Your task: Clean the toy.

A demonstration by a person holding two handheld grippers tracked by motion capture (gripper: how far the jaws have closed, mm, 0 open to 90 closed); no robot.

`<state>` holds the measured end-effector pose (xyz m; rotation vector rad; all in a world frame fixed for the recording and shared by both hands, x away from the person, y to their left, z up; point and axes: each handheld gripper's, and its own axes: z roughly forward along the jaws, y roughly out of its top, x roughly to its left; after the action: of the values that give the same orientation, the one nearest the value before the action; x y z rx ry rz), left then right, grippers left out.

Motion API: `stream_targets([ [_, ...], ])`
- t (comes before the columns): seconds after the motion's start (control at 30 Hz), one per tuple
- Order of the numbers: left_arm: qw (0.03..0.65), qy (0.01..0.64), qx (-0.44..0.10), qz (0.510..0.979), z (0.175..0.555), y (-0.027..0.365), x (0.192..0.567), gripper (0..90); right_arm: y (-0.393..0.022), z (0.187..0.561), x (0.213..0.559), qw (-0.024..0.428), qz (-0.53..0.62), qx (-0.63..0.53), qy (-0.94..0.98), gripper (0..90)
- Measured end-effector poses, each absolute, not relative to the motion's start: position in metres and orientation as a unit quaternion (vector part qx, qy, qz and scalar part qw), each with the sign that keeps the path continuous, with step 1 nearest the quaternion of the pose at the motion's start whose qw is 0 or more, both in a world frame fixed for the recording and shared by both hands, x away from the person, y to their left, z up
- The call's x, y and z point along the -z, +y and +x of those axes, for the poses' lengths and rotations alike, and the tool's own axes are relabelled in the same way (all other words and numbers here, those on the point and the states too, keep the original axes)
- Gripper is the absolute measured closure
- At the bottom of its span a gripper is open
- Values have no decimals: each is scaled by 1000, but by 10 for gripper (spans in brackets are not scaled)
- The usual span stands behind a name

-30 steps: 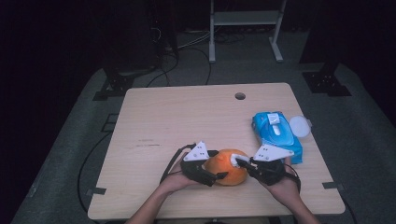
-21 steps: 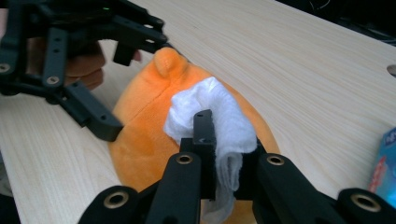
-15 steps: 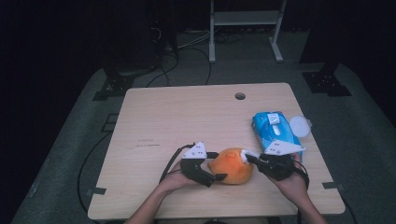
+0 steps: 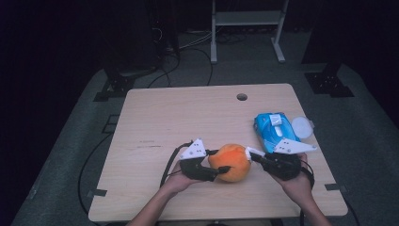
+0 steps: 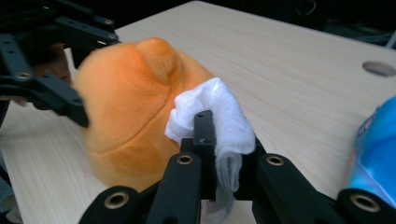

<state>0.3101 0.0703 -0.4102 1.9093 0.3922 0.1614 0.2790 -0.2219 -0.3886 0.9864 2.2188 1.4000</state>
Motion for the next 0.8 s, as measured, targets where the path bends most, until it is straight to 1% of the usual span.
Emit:
stream_targets([
  [0.03, 559, 166, -68, 810, 310, 70, 410, 387, -222, 279, 389, 169, 347, -492, 780, 829],
  [0.07, 559, 179, -63, 807, 313, 74, 412, 388, -214, 272, 383, 184, 334, -492, 783, 829],
  [0.2, 554, 183, -67, 809, 313, 78, 410, 388, -208, 266, 380, 190, 320, -493, 787, 829],
  [0.33, 543, 186, -69, 816, 315, 79, 411, 385, -208, 267, 381, 178, 319, -492, 791, 829],
  [0.43, 524, 210, -77, 822, 320, 78, 418, 380, -204, 268, 385, 145, 307, -500, 797, 830],
  [0.47, 524, 210, -77, 822, 320, 78, 418, 379, -204, 268, 385, 145, 307, -500, 797, 830],
  [0.5, 527, 205, -70, 822, 321, 77, 420, 380, -196, 265, 385, 154, 293, -489, 807, 830],
  [0.53, 527, 205, -70, 822, 321, 77, 420, 380, -196, 265, 385, 154, 293, -489, 807, 830],
  [0.57, 522, 199, -76, 826, 319, 76, 419, 380, -188, 263, 387, 177, 286, -474, 814, 830],
  [0.8, 519, 188, -76, 830, 316, 73, 418, 379, -201, 274, 387, 192, 320, -480, 794, 829],
])
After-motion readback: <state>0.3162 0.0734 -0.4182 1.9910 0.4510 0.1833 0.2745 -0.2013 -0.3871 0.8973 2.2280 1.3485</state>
